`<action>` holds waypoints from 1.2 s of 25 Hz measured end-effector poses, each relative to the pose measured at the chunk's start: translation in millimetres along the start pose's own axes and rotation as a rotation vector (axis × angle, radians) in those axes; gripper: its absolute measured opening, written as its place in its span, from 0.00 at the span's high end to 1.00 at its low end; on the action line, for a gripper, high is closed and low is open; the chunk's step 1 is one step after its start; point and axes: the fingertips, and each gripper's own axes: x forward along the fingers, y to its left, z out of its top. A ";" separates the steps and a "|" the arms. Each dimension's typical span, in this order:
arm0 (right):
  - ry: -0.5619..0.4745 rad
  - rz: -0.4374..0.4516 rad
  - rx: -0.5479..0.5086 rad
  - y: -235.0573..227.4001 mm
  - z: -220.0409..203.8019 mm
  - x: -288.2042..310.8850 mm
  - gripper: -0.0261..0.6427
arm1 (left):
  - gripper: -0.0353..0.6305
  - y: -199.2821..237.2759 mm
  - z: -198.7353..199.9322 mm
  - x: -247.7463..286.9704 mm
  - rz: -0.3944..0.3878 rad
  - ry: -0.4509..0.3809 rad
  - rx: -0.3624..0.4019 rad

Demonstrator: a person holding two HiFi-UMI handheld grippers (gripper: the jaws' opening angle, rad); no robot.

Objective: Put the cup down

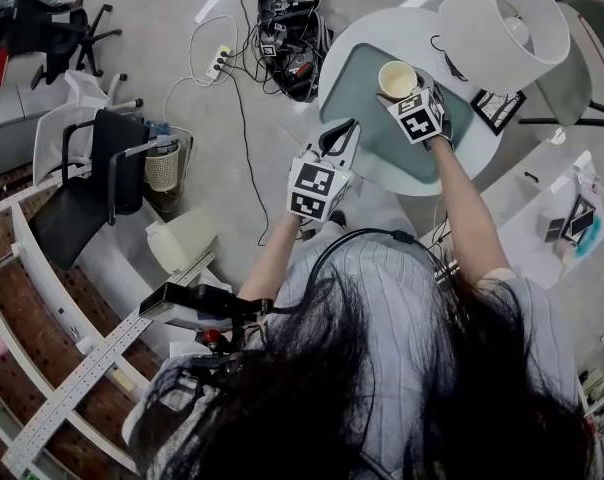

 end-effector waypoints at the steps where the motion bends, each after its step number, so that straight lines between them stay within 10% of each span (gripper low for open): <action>1: 0.001 0.005 0.010 0.3 -0.5 0.9 0.34 | 0.92 0.7 -0.7 -0.2 0.002 0.001 -0.001; 13: 0.064 -0.007 0.067 -5.1 -11.3 -1.7 0.34 | 0.92 2.1 1.6 -5.7 0.024 -0.019 0.000; 30: -0.099 -0.108 0.395 11.1 -9.2 -68.2 0.34 | 0.92 0.4 2.8 -37.4 0.039 -0.067 0.009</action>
